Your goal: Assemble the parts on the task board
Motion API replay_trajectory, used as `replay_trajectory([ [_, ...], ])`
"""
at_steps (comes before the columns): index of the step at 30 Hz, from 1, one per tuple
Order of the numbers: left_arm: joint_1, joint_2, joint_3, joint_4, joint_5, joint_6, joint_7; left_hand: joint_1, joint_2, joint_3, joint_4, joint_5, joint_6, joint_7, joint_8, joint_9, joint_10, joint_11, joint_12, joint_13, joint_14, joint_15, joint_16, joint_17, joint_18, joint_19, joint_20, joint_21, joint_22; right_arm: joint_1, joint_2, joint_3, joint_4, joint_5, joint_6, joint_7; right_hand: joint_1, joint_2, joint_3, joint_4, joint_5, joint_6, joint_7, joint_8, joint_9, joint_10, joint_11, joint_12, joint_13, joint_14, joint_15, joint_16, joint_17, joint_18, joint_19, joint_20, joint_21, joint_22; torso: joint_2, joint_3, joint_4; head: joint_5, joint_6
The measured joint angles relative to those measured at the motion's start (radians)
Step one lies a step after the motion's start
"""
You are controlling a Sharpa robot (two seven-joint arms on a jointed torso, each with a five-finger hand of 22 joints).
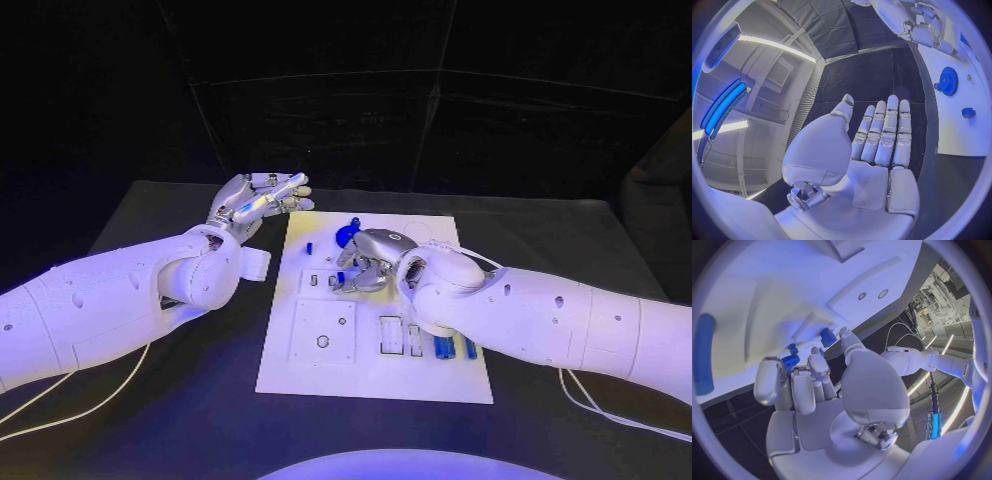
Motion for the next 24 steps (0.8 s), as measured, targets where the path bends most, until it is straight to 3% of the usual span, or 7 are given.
replay_trajectory([
  [6, 0.0, 0.0, 0.0, 0.001, -0.006, 0.001, -0.014, 0.012, 0.012, -0.006, -0.018, 0.0, 0.028, -0.017, -0.004, 0.001, 0.053, -0.02, 0.003, 0.007, 0.115, -0.031, 0.044, 0.031, 0.0, 0.088, -0.03, 0.03, 0.014, -0.001, -0.059, 0.0, 0.054, 0.019, -0.07, 0.053, 0.093, 0.013, -0.107, 0.075, 0.008, -0.018, 0.008, 0.006, 0.003, -0.003, 0.003, 0.02, -0.001, -0.002, 0.005, 0.0, 0.0, 0.0, -0.004, 0.004, 0.0, 0.004, 0.0, 0.0012, 0.0, 0.003, -0.001],
  [11, 0.007, -0.009, -0.001, 0.007, -0.066, 0.019, -0.081, 0.033, 0.025, 0.018, -0.042, 0.0, 0.072, -0.054, 0.001, 0.005, 0.165, -0.071, 0.04, 0.028, 0.299, -0.097, 0.158, 0.108, 0.0, 0.238, -0.095, 0.11, 0.047, 0.027, -0.167, 0.0, 0.118, 0.137, -0.074, 0.191, 0.171, 0.055, -0.094, 0.05, 0.018, 0.013, -0.007, 0.032, 0.011, -0.008, -0.001, 0.018, -0.01, -0.002, 0.005, -0.011, 0.0, 0.0, -0.012, 0.001, -0.012, -0.02, -0.003, 0.0015, -0.0006, 0.003, -0.004],
  [13, 0.016, -0.009, -0.001, 0.008, -0.101, 0.028, -0.124, 0.032, 0.024, 0.021, -0.045, 0.0, 0.104, -0.077, 0.014, 0.011, 0.239, -0.099, 0.074, 0.048, 0.359, -0.127, 0.226, 0.154, 0.0, 0.312, -0.124, 0.153, 0.066, 0.049, -0.202, 0.001, 0.134, 0.206, -0.063, 0.235, 0.197, 0.074, -0.084, 0.035, 0.018, 0.015, -0.01, 0.032, 0.011, -0.037, -0.011, -0.036, -0.058, -0.002, 0.005, -0.053, -0.02, 0.022, -0.056, -0.003, -0.043, -0.088, -0.005, 0.0016, -0.0014, 0.003, -0.004],
  [14, 0.02, -0.008, -0.001, 0.008, -0.118, 0.034, -0.148, 0.027, 0.019, 0.019, -0.042, 0.0, 0.119, -0.086, 0.021, 0.015, 0.269, -0.113, 0.094, 0.061, 0.367, -0.141, 0.291, 0.207, 0.0, 0.35, -0.139, 0.176, 0.076, 0.061, -0.219, 0.002, 0.14, 0.244, -0.056, 0.255, 0.204, 0.081, -0.083, 0.028, 0.018, 0.015, -0.01, 0.032, 0.01, -0.052, -0.012, -0.068, -0.087, 0.0, 0.002, -0.085, -0.06, 0.032, -0.078, -0.006, -0.063, -0.126, -0.006, 0.0016, -0.0022, 0.003, -0.004],
  [17, 0.039, 0.002, -0.001, 0.003, -0.18, 0.058, -0.245, -0.02, 0.004, -0.006, -0.015, 0.0, 0.131, -0.112, 0.046, 0.029, 0.327, -0.141, 0.192, 0.145, 0.373, -0.174, 0.831, 0.728, 0.0, 0.472, -0.182, 0.265, 0.121, 0.094, -0.275, 0.002, 0.149, 0.366, -0.033, 0.306, 0.21, 0.087, -0.092, 0.017, 0.018, 0.015, -0.01, 0.032, 0.006, -0.088, -0.017, -0.177, -0.187, -0.019, -0.013, -0.216, -0.228, 0.056, -0.149, -0.012, -0.147, -0.264, -0.013, 0.0037, -0.0058, 0.008, -0.004],
  [20, 0.065, 0.017, -0.001, -0.01, -0.264, 0.099, -0.36, -0.079, 0.015, -0.039, 0.037, 0.005, 0.111, -0.122, 0.091, 0.053, 0.283, -0.142, 0.325, 0.265, 0.376, -0.177, 1.162, 1.083, 0.0, 0.51, -0.195, 0.335, 0.166, 0.121, -0.323, 0.002, 0.146, 0.484, -0.014, 0.342, 0.222, 0.099, -0.092, 0.013, 0.018, 0.019, -0.013, 0.032, 0.006, -0.186, -0.018, -0.449, -0.417, -0.129, -0.015, -0.537, -0.588, 0.102, -0.316, -0.013, -0.364, -0.585, -0.02, 0.0068, -0.0099, 0.012, -0.007],
  [24, 0.099, 0.037, -0.004, -0.022, -0.403, 0.176, -0.521, -0.113, 0.018, -0.076, 0.081, 0.003, 0.084, -0.124, 0.139, 0.078, 0.218, -0.143, 0.439, 0.365, 0.373, -0.181, 1.294, 1.174, -0.011, 0.572, -0.205, 0.562, 0.42, 0.142, -0.356, 0.003, 0.123, 0.625, 0.001, 0.377, 0.236, 0.113, -0.084, 0.005, 0.018, 0.035, -0.008, 0.038, 0.006, -0.222, -0.011, -0.66, -0.588, -0.204, 0.002, -0.794, -0.765, 0.102, -0.363, -0.002, -0.528, -0.715, -0.03, 0.0117, -0.0152, 0.018, -0.012],
])
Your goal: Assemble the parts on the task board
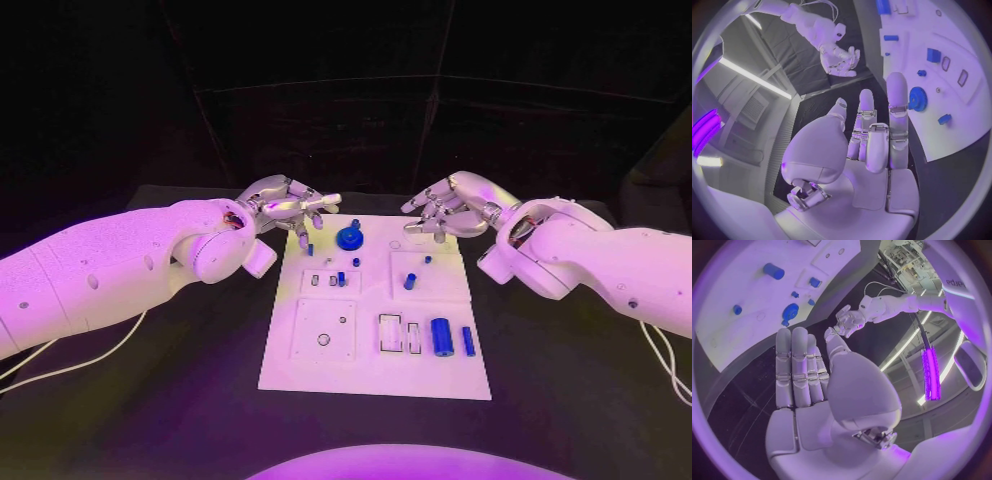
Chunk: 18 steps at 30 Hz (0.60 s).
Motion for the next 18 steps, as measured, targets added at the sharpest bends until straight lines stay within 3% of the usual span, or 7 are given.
replay_trajectory([
  [2, 0.019, 0.01, -0.012, -0.004, -0.066, 0.042, -0.074, -0.01, 0.003, -0.027, 0.029, 0.0, -0.013, -0.001, 0.035, 0.018, -0.028, -0.008, 0.067, 0.055, 0.0, 0.0, 0.031, 0.003, -0.028, 0.025, -0.004, 0.142, 0.169, 0.006, -0.007, 0.0, -0.017, 0.055, 0.004, 0.015, 0.0, 0.0, 0.01, 0.005, 0.0, 0.014, 0.014, 0.0, 0.0, -0.001, 0.002, -0.126, -0.115, -0.025, 0.011, -0.126, -0.062, 0.0, -0.016, 0.016, -0.094, -0.06, -0.005, 0.0027, -0.0032, 0.004, -0.001],
  [3, 0.029, 0.018, -0.018, -0.007, -0.107, 0.069, -0.121, -0.013, 0.005, -0.042, 0.045, 0.0, -0.02, -0.005, 0.059, 0.03, -0.045, -0.01, 0.107, 0.087, 0.0, -0.008, 0.043, 0.003, -0.035, 0.029, -0.006, 0.201, 0.239, 0.009, -0.011, 0.0, -0.027, 0.088, 0.006, 0.023, 0.0, 0.0, 0.012, 0.007, 0.0, 0.017, 0.017, 0.0, -0.001, 0.013, 0.016, -0.192, -0.185, -0.022, 0.026, -0.196, -0.098, 0.0, -0.013, 0.019, -0.146, -0.094, -0.007, 0.0039, -0.0044, 0.005, -0.001],
  [5, 0.044, 0.03, -0.028, -0.01, -0.163, 0.107, -0.185, -0.004, 0.014, -0.061, 0.063, 0.0, -0.03, -0.01, 0.109, 0.057, -0.069, -0.014, 0.174, 0.14, 0.002, -0.012, 0.063, 0.003, -0.035, 0.03, -0.007, 0.289, 0.346, 0.011, -0.014, 0.0, -0.041, 0.127, 0.007, 0.034, 0.0, 0.0, 0.018, 0.004, 0.0, 0.029, 0.018, 0.0, -0.002, 0.035, 0.024, -0.257, -0.259, -0.012, 0.037, -0.272, -0.135, 0.0, 0.0, 0.03, -0.203, -0.132, -0.012, 0.0062, -0.0065, 0.007, -0.003],
  [8, 0.064, 0.056, -0.044, -0.025, -0.244, 0.157, -0.277, 0.014, 0.032, -0.081, 0.074, 0.0, -0.036, -0.017, 0.185, 0.104, -0.036, -0.026, 0.346, 0.309, 0.001, -0.019, 0.092, 0.003, -0.058, 0.034, -0.011, 0.396, 0.484, 0.013, -0.015, -0.001, -0.06, 0.177, 0.008, 0.051, 0.007, -0.007, 0.03, 0.0, -0.003, 0.039, 0.022, -0.015, -0.004, 0.079, 0.03, -0.327, -0.365, 0.028, 0.04, -0.382, -0.187, 0.0, 0.039, 0.037, -0.289, -0.193, -0.018, 0.0095, -0.0093, 0.011, -0.005],
  [12, 0.076, 0.093, -0.054, -0.049, -0.312, 0.19, -0.351, 0.043, 0.02, -0.098, 0.058, 0.0, -0.053, -0.034, 0.265, 0.163, -0.01, -0.039, 0.476, 0.441, 0.0, -0.025, 0.113, 0.003, -0.058, 0.035, -0.019, 0.47, 0.58, 0.016, -0.015, -0.001, -0.075, 0.212, 0.006, 0.069, 0.021, -0.021, 0.047, -0.017, -0.007, 0.053, 0.02, -0.02, -0.005, 0.099, 0.034, -0.359, -0.426, 0.039, 0.038, -0.454, -0.217, 0.0, 0.056, 0.038, -0.342, -0.229, -0.024, 0.0133, -0.0105, 0.014, -0.007],
  [14, 0.079, 0.116, -0.058, -0.065, -0.345, 0.204, -0.386, 0.043, 0.02, -0.104, 0.059, 0.0, -0.058, -0.039, 0.3, 0.19, -0.004, -0.045, 0.511, 0.477, 0.002, -0.027, 0.119, 0.003, -0.075, 0.034, -0.019, 0.504, 0.628, 0.016, -0.013, -0.001, -0.082, 0.226, 0.005, 0.078, 0.021, -0.021, 0.054, -0.024, -0.007, 0.064, 0.021, -0.02, -0.004, 0.102, 0.037, -0.369, -0.447, 0.039, 0.038, -0.479, -0.228, 0.0, 0.058, 0.039, -0.361, -0.241, -0.027, 0.015, -0.0109, 0.016, -0.009],
  [18, 0.084, 0.153, -0.062, -0.094, -0.396, 0.226, -0.436, 0.024, 0.024, -0.126, 0.076, 0.0, -0.066, -0.047, 0.339, 0.222, 0.014, -0.053, 0.555, 0.525, 0.0, -0.032, 0.119, 0.003, -0.075, 0.034, -0.019, 0.554, 0.697, 0.02, -0.006, 0.0, -0.093, 0.244, -0.001, 0.091, 0.021, -0.021, 0.055, -0.025, -0.007, 0.07, 0.023, -0.026, -0.004, 0.103, 0.038, -0.379, -0.478, 0.042, 0.042, -0.513, -0.241, 0.0, 0.062, 0.043, -0.389, -0.259, -0.03, 0.0174, -0.0123, 0.02, -0.011],
])
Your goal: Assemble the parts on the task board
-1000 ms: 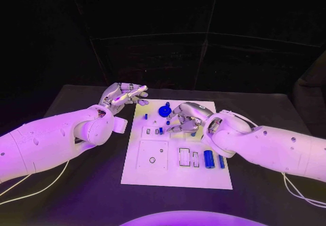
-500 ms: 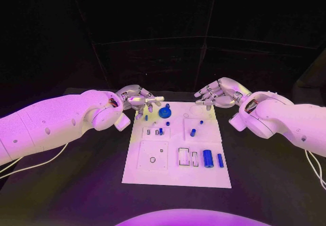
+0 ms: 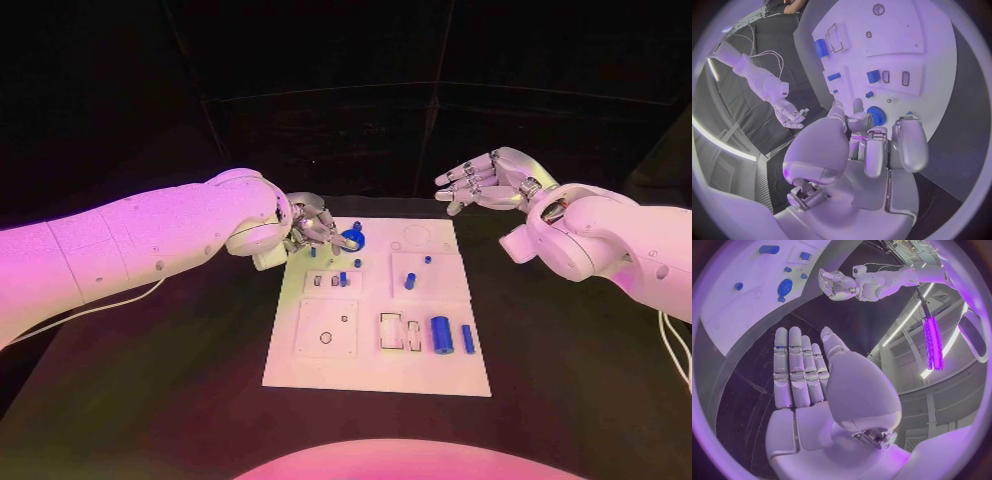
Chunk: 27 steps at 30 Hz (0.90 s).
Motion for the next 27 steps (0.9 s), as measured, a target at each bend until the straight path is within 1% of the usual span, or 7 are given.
replay_trajectory([
  [3, 0.004, 0.026, -0.005, -0.02, -0.034, 0.016, -0.025, -0.022, 0.0, -0.018, 0.018, 0.0, -0.006, -0.006, 0.019, 0.017, 0.0, 0.0, 0.008, 0.012, 0.003, -0.003, 0.0, 0.0, 0.0, 0.0, -0.006, 0.009, 0.018, 0.002, 0.006, 0.0, -0.011, 0.008, -0.005, 0.008, 0.0, 0.0, 0.0, 0.0, 0.001, 0.001, -0.001, 0.0, 0.0, 0.004, 0.004, -0.005, -0.013, 0.004, 0.004, -0.012, -0.005, 0.0, 0.001, 0.001, -0.01, -0.008, 0.0, 0.0009, -0.0006, 0.0, -0.001],
  [8, 0.005, 0.06, -0.014, -0.049, -0.081, 0.044, -0.055, -0.033, 0.001, -0.036, 0.03, 0.0, -0.015, -0.007, 0.032, 0.031, 0.0, 0.0, 0.013, 0.019, 0.004, -0.004, 0.0, 0.0, 0.0, 0.0, -0.006, 0.019, 0.029, 0.003, 0.015, 0.0, -0.025, 0.018, -0.013, 0.017, -0.004, -0.004, 0.0, 0.0, 0.005, 0.001, -0.001, -0.004, 0.0, 0.004, 0.004, -0.005, -0.025, 0.007, 0.007, -0.023, -0.009, 0.0, 0.005, 0.005, -0.021, -0.014, 0.0, 0.0002, -0.0014, 0.002, -0.004],
  [9, 0.006, 0.066, -0.015, -0.054, -0.087, 0.049, -0.058, -0.033, 0.001, -0.037, 0.031, 0.0, -0.015, -0.007, 0.032, 0.033, 0.0, 0.0, 0.013, 0.019, 0.004, -0.004, 0.0, 0.0, -0.001, 0.0, -0.006, 0.019, 0.03, 0.004, 0.017, 0.0, -0.027, 0.019, -0.014, 0.017, -0.005, -0.005, 0.0, 0.0, 0.005, 0.001, -0.001, -0.004, 0.0, 0.004, 0.004, -0.005, -0.026, 0.007, 0.007, -0.023, -0.009, 0.0, 0.005, 0.005, -0.021, -0.015, 0.0, -0.0001, -0.0014, 0.002, -0.004],
  [10, 0.007, 0.071, -0.017, -0.059, -0.093, 0.054, -0.062, -0.037, -0.002, -0.04, 0.035, 0.0, -0.015, -0.007, 0.032, 0.035, 0.0, 0.0, 0.013, 0.019, 0.004, -0.004, 0.0, 0.0, -0.011, 0.0, -0.006, 0.019, 0.031, 0.004, 0.018, 0.0, -0.028, 0.02, -0.016, 0.018, -0.008, -0.008, 0.0, 0.0, 0.008, 0.001, -0.001, -0.004, 0.0, 0.004, 0.004, -0.009, -0.029, 0.007, 0.007, -0.026, -0.011, 0.0, 0.005, 0.005, -0.025, -0.017, 0.0, -0.0002, -0.0014, 0.0, -0.005],
  [11, 0.007, 0.077, -0.018, -0.065, -0.099, 0.06, -0.066, -0.039, -0.004, -0.041, 0.036, 0.0, -0.015, -0.007, 0.035, 0.036, 0.0, 0.0, 0.013, 0.019, 0.004, -0.004, 0.0, 0.0, -0.015, 0.0, -0.006, 0.019, 0.031, 0.004, 0.02, 0.0, -0.03, 0.021, -0.017, 0.019, -0.008, -0.008, 0.0, 0.0, 0.013, 0.001, -0.001, -0.004, 0.0, 0.004, 0.004, -0.009, -0.031, 0.007, 0.007, -0.029, -0.011, 0.0, 0.005, 0.005, -0.029, -0.019, 0.0, -0.0007, -0.0014, 0.0, -0.006],
  [19, 0.007, 0.118, -0.032, -0.1, -0.128, 0.113, -0.087, -0.043, -0.008, -0.052, 0.033, 0.0, -0.018, -0.011, 0.045, 0.046, 0.0, 0.0, 0.013, 0.019, 0.0, -0.007, 0.0, 0.0, -0.015, 0.0, -0.006, 0.031, 0.046, 0.004, 0.03, 0.0, -0.04, 0.026, -0.022, 0.022, -0.024, -0.013, -0.003, -0.003, 0.064, 0.001, -0.001, -0.008, 0.0, 0.004, 0.004, -0.009, -0.055, 0.011, 0.011, -0.055, -0.019, 0.0, 0.012, 0.012, -0.053, -0.036, 0.002, -0.0019, -0.0012, -0.006, -0.013],
  [27, 0.007, 0.144, -0.043, -0.128, -0.139, 0.153, -0.096, -0.043, -0.008, -0.055, 0.036, 0.0, -0.018, -0.011, 0.053, 0.051, 0.0, 0.0, 0.017, 0.021, 0.0, -0.007, 0.0, 0.0, -0.015, 0.0, -0.006, 0.031, 0.051, 0.004, 0.033, 0.0, -0.044, 0.028, -0.025, 0.022, -0.024, -0.013, -0.003, -0.003, 0.079, 0.001, -0.001, -0.008, 0.0, 0.003, 0.004, -0.012, -0.064, 0.011, 0.011, -0.063, -0.021, 0.0, 0.019, 0.012, -0.065, -0.042, 0.002, -0.0018, -0.0006, -0.005, -0.019],
])
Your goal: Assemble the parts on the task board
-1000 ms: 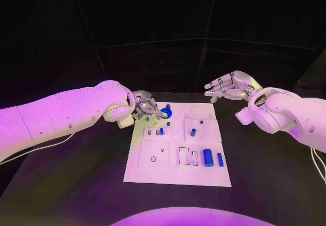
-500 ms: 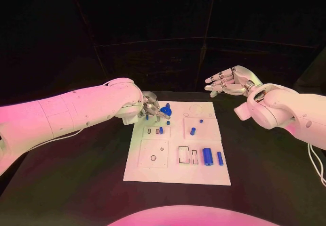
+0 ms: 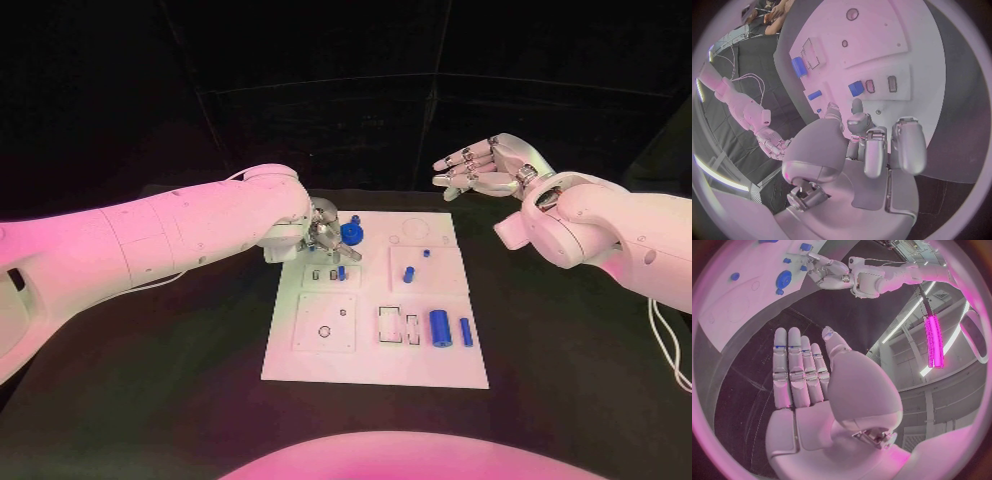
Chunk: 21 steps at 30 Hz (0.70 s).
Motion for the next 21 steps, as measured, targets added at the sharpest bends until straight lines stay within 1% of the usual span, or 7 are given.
replay_trajectory([
  [6, -0.001, 0.006, -0.005, -0.015, -0.004, 0.021, -0.004, 0.0, 0.0, 0.0, 0.0, 0.0, 0.0, 0.0, 0.0, 0.003, 0.0, 0.0, 0.0, 0.001, 0.0, 0.0, 0.0, 0.0, 0.0, 0.0, 0.0, 0.0, 0.002, 0.0, 0.0, 0.0, -0.005, 0.001, -0.001, 0.0, 0.0, 0.0, 0.0, 0.0, 0.006, 0.0, 0.0, 0.0, 0.0, 0.0, 0.0, 0.0, -0.003, 0.0, 0.0, 0.0, -0.001, 0.0, 0.0, 0.0, 0.0, -0.002, 0.0, 0.0002, 0.0006, 0.0, -0.003],
  [8, -0.001, 0.007, -0.005, -0.017, -0.005, 0.027, -0.005, 0.0, 0.0, 0.0, 0.0, 0.0, 0.0, 0.0, 0.006, 0.005, 0.0, 0.0, 0.003, 0.003, 0.0, 0.0, 0.0, 0.0, 0.0, 0.0, 0.0, 0.0, 0.002, 0.0, 0.001, 0.0, -0.007, 0.001, -0.001, 0.0, 0.0, 0.0, 0.0, 0.0, 0.006, 0.0, 0.0, 0.0, 0.0, 0.0, 0.0, 0.0, -0.004, 0.0, 0.0, -0.006, -0.001, 0.0, 0.0, 0.0, -0.005, -0.003, 0.0, 0.0003, 0.0012, 0.0, -0.004],
  [21, -0.001, 0.017, -0.007, -0.023, -0.007, 0.057, -0.009, 0.004, 0.004, 0.0, 0.0, 0.0, -0.004, -0.003, 0.012, 0.012, 0.004, -0.004, 0.012, 0.009, 0.0, 0.0, 0.0, 0.0, 0.0, 0.0, 0.0, 0.004, 0.001, 0.0, 0.008, 0.0, -0.018, 0.002, -0.002, 0.0, 0.0, 0.0, 0.0, 0.0, 0.011, 0.0, 0.0, 0.0, 0.0, 0.0, 0.0, 0.0, -0.006, 0.0, 0.0, -0.006, -0.002, 0.0, 0.0, 0.0, -0.006, -0.004, 0.0, 0.0004, 0.0012, 0.0, -0.009],
])
